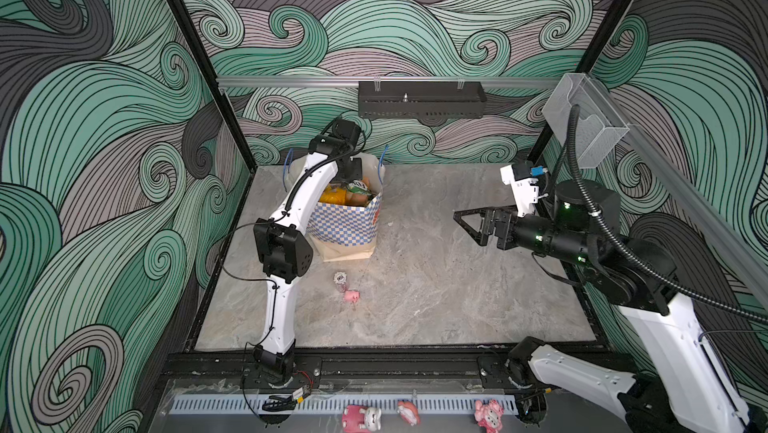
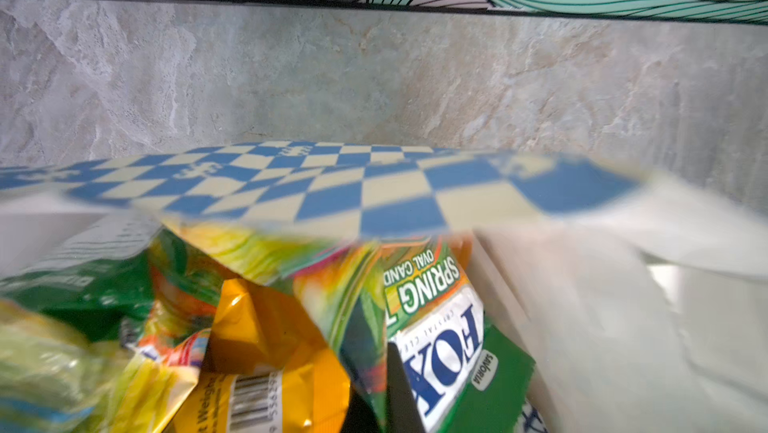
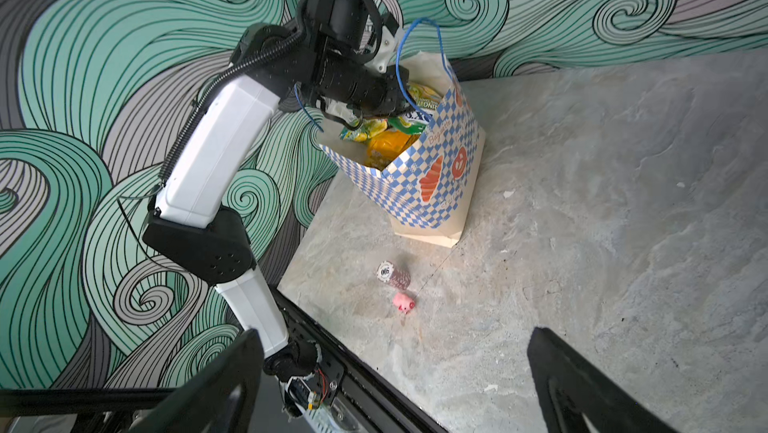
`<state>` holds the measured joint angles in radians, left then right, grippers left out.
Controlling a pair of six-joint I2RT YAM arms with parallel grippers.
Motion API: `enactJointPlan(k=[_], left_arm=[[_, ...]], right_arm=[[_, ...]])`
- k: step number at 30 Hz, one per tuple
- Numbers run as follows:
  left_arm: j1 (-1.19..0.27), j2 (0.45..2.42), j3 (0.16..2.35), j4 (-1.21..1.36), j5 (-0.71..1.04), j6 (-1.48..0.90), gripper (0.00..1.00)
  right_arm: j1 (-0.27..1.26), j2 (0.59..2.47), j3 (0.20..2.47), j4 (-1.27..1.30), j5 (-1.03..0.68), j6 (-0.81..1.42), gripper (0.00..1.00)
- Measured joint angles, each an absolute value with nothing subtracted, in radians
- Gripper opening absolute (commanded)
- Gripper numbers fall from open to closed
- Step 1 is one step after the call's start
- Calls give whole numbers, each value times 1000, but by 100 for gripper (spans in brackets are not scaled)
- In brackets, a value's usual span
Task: Take the snacks out of the paper bag
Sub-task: 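Grasp a green FOX'S candy bag with the left gripper and lift it out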
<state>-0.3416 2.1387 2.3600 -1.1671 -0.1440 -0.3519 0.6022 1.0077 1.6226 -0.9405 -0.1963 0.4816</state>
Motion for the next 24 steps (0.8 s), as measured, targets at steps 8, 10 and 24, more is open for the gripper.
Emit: enactJointPlan(k=[8,10,24], left_arm=[[-335,2056,2474,-1168,-121,-356,0],[-332,2036,2495,-1167,-119,-358,0],[-329,1892,2571,-1063,-84,-405,0]], right_arm=[[602,1005,1601,-923,-165,480,99],[602,1006,1596,-924,-158,480,99],[602,997,1596,-915,-122,480,99]])
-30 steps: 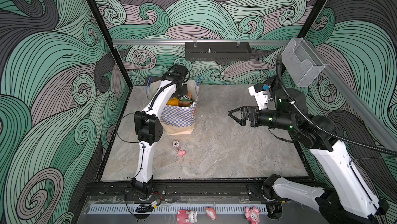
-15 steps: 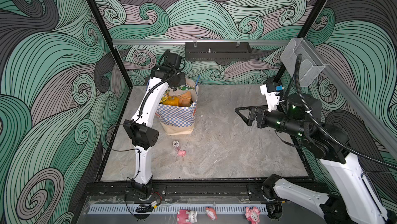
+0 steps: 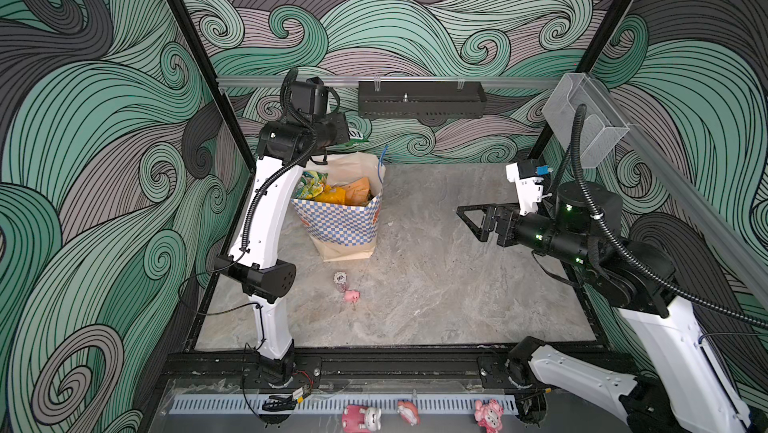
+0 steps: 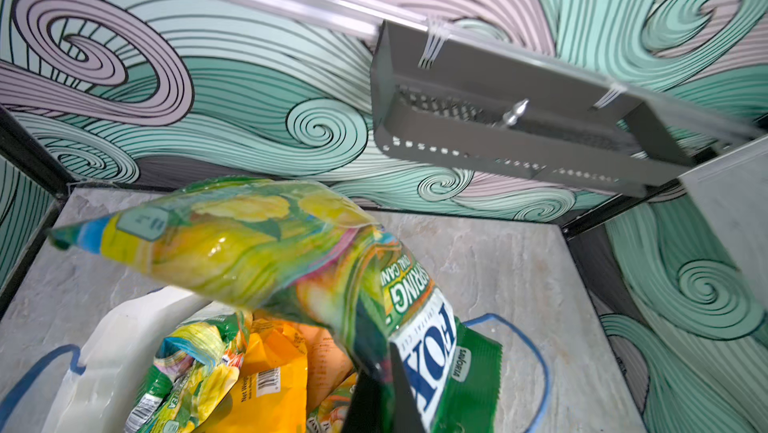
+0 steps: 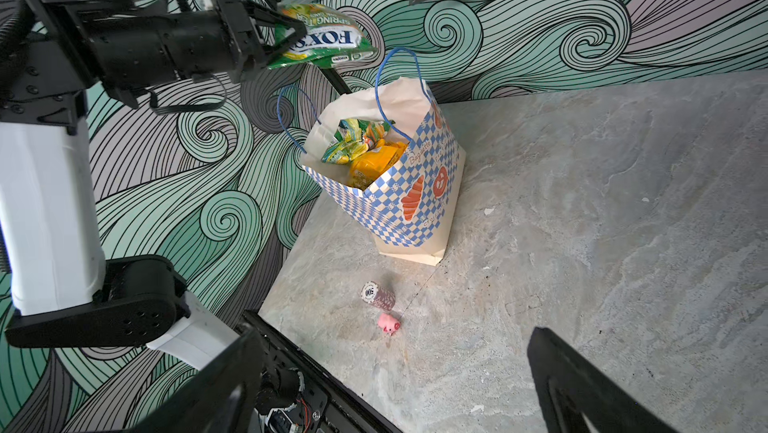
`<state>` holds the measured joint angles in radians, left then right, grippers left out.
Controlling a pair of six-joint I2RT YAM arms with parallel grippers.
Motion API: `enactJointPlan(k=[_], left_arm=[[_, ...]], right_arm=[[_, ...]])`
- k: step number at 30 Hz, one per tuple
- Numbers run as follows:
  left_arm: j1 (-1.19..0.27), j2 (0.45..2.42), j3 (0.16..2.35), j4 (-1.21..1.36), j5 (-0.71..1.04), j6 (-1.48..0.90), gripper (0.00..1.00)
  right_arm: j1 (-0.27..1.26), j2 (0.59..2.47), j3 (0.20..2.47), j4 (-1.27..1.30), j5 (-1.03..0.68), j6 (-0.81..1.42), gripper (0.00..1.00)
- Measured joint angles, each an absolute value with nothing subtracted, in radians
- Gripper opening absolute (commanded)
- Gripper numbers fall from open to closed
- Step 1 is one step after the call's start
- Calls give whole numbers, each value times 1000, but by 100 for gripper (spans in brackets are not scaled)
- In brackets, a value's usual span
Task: Take the snacks out of the paper bag
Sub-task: 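Grasp a green FOX'S candy bag with the left gripper and lift it out, then carry the FOX'S bag beside the paper bag and release it on the table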
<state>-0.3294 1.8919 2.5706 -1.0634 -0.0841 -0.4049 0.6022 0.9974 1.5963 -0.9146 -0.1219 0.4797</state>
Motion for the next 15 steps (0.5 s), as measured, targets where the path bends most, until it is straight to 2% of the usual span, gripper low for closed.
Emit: enactJointPlan(k=[7,15], left_arm=[[-351,1805,2571,-900,20,-511,0],[-528,1775,2532,-715,81,-569,0]], right_arm=[[603,953,1589,-870,-46,480,99],[603,857,1541,-818,78,480,99]])
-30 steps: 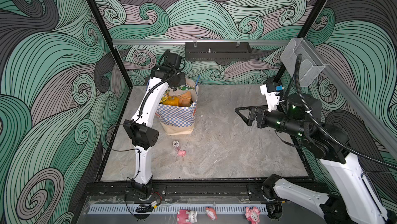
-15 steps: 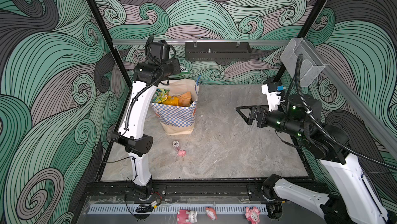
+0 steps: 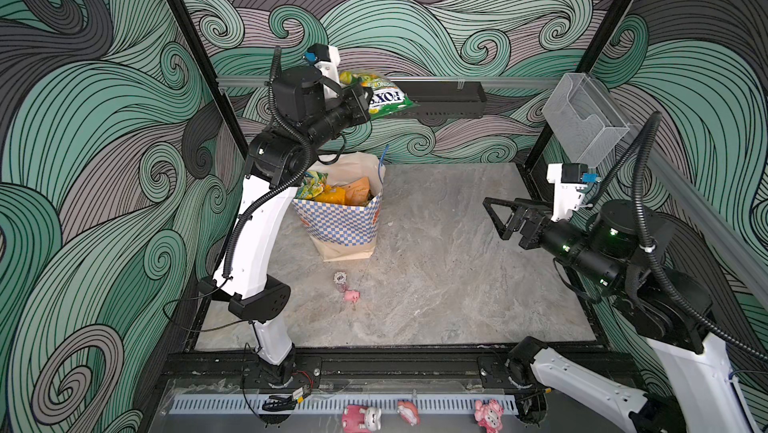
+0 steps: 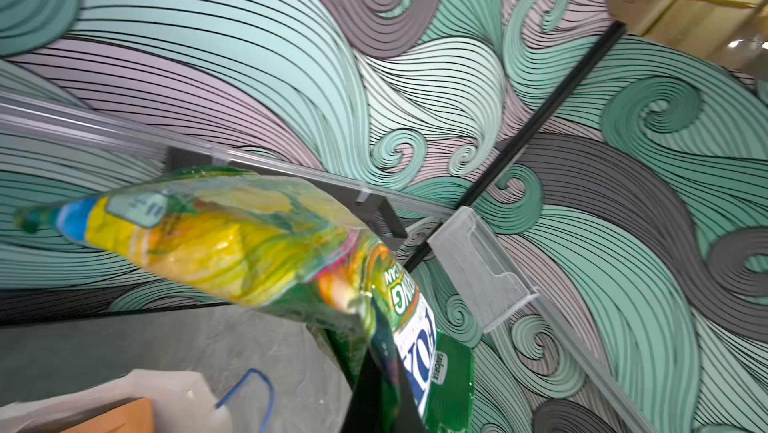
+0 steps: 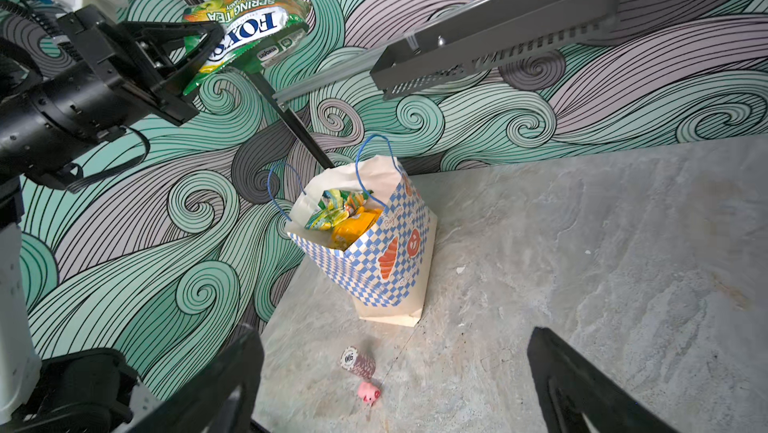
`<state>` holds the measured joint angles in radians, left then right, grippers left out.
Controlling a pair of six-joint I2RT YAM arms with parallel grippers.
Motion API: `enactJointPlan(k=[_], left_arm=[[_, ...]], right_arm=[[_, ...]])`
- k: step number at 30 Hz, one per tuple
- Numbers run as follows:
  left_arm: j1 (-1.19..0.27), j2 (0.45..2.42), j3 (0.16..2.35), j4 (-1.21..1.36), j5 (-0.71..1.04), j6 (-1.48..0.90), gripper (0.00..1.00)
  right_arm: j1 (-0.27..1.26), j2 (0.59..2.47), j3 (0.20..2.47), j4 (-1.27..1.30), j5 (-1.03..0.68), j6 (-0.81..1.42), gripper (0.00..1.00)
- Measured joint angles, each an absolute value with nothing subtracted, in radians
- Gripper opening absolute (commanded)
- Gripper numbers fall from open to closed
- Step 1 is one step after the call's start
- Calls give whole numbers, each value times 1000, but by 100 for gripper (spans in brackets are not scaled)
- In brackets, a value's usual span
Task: Take the snacks out of the paper bag
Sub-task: 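Carry the FOX'S bag beside the paper bag and release it on the table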
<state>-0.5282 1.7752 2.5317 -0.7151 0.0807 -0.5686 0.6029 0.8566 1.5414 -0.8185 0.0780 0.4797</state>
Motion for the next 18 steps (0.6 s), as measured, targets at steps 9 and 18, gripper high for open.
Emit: enactJointPlan(k=[9,18], left_arm=[[-721,1840,2452,-614,83,-566,0],[-836,2051,2432,-613,86,-566,0]], right_arm=[[603,722,1417,-745,188,479,99],[603,674,1406,-775,236,467,99]])
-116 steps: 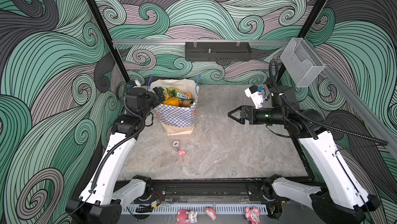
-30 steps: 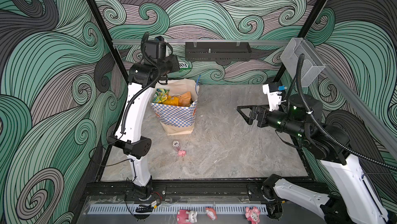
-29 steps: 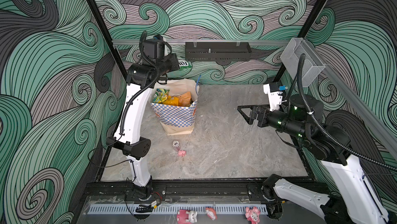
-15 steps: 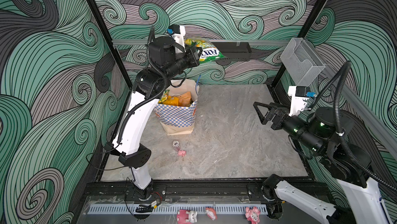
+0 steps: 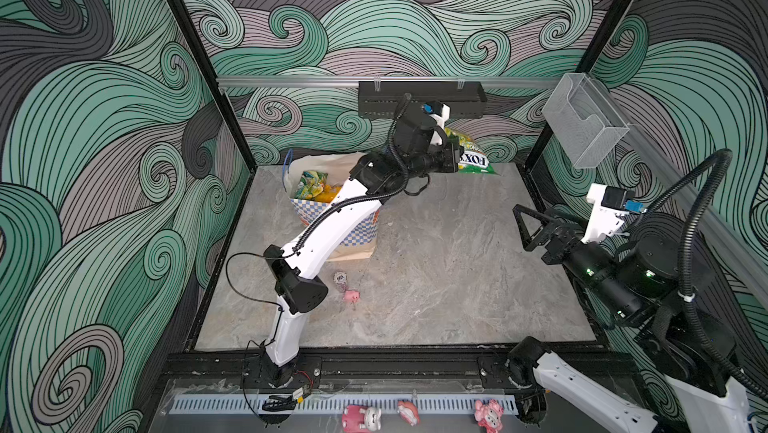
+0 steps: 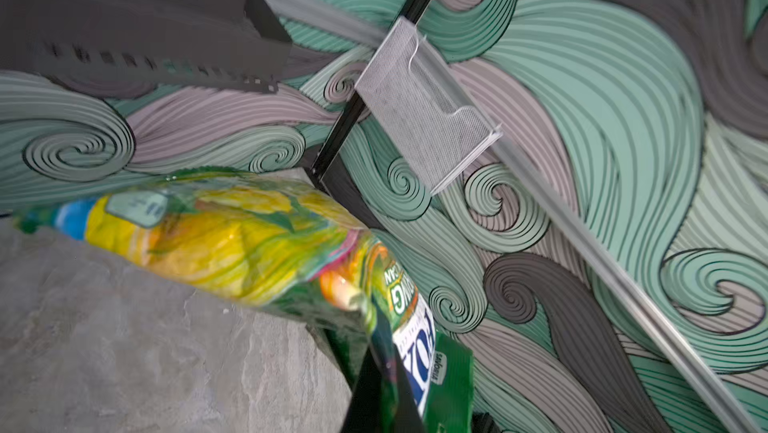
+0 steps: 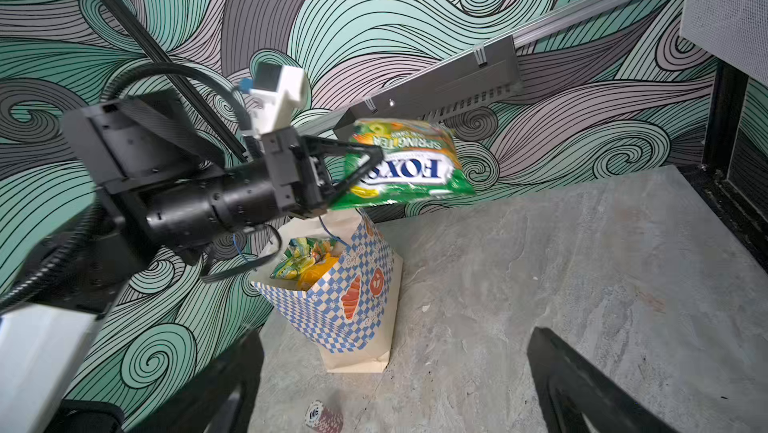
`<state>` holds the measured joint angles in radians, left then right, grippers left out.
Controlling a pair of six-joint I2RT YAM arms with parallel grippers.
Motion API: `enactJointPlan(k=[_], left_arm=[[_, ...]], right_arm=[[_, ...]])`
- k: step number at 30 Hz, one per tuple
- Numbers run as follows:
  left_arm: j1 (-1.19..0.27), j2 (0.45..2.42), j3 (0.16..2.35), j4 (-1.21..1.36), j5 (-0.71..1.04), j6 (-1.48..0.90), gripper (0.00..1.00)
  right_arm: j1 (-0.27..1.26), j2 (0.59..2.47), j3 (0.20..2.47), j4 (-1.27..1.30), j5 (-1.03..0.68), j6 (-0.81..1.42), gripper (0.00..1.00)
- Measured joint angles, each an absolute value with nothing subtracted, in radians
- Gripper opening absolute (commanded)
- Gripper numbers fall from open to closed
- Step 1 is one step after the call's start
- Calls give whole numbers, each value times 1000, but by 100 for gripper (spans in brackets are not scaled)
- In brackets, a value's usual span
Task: Take the snacks out of the paper bag
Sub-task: 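Carry the FOX'S bag beside the paper bag and release it on the table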
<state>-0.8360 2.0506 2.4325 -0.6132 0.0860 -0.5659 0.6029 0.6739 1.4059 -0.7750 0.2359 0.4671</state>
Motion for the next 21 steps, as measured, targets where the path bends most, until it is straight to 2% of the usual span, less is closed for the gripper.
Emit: enactJointPlan(k=[10,21], left_arm=[[-854,2303,2396,-606,96,-607,0],[-854,2535,2402,-606,128,-628,0]], right_arm=[[603,584,1311,-875,241,501,99],[603,579,1271,-994,263,522,99]])
